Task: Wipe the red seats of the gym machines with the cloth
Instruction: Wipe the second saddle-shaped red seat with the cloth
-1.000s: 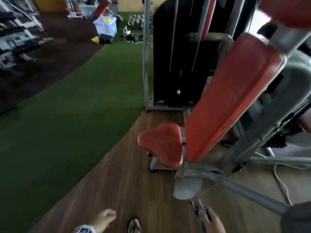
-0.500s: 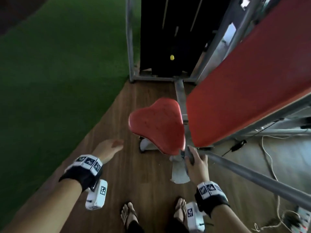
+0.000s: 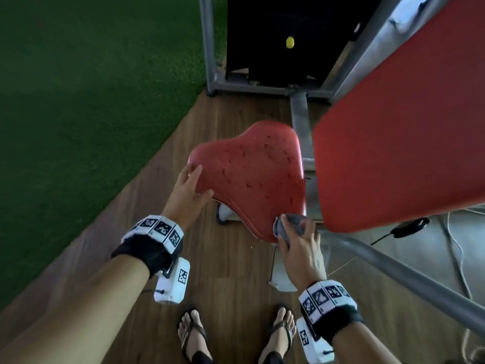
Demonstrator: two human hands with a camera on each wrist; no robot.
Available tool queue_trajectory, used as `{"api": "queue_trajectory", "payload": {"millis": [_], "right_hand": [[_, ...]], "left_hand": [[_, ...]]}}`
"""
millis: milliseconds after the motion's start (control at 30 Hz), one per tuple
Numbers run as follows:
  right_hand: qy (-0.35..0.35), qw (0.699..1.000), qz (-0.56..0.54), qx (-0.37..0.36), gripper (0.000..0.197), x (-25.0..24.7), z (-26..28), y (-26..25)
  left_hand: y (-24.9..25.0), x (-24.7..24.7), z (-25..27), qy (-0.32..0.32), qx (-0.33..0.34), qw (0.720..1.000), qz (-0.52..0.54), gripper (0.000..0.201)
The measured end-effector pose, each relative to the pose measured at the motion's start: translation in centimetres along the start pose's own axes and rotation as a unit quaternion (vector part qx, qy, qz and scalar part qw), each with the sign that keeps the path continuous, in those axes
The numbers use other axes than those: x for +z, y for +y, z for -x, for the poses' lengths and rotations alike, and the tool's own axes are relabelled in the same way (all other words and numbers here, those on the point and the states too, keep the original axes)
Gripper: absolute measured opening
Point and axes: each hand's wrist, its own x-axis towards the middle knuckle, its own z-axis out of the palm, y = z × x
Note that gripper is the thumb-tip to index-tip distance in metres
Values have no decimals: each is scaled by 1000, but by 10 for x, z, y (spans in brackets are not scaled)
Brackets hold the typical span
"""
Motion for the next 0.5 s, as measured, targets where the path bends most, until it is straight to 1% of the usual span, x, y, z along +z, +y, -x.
{"api": "queue_trajectory", "payload": {"millis": [100, 233, 300, 367, 500], "right_hand": [[-4, 1000, 6, 10, 50, -3, -10, -1], [-29, 999, 23, 26, 55, -1, 6, -4], [-52, 998, 29, 29, 58, -2, 11, -4], [-66, 997, 34, 37, 57, -5, 3, -2], [-65, 996, 36, 48, 53, -10, -13, -2]], "left_hand": [[1, 8, -15, 68, -11, 997, -34, 79], [1, 16, -20, 118, -24, 989, -82, 91], [3, 22, -20, 131, -30, 986, -93, 95], [4, 24, -20, 139, -39, 984, -101, 96], [4, 26, -21, 139, -42, 984, -107, 95]]}}
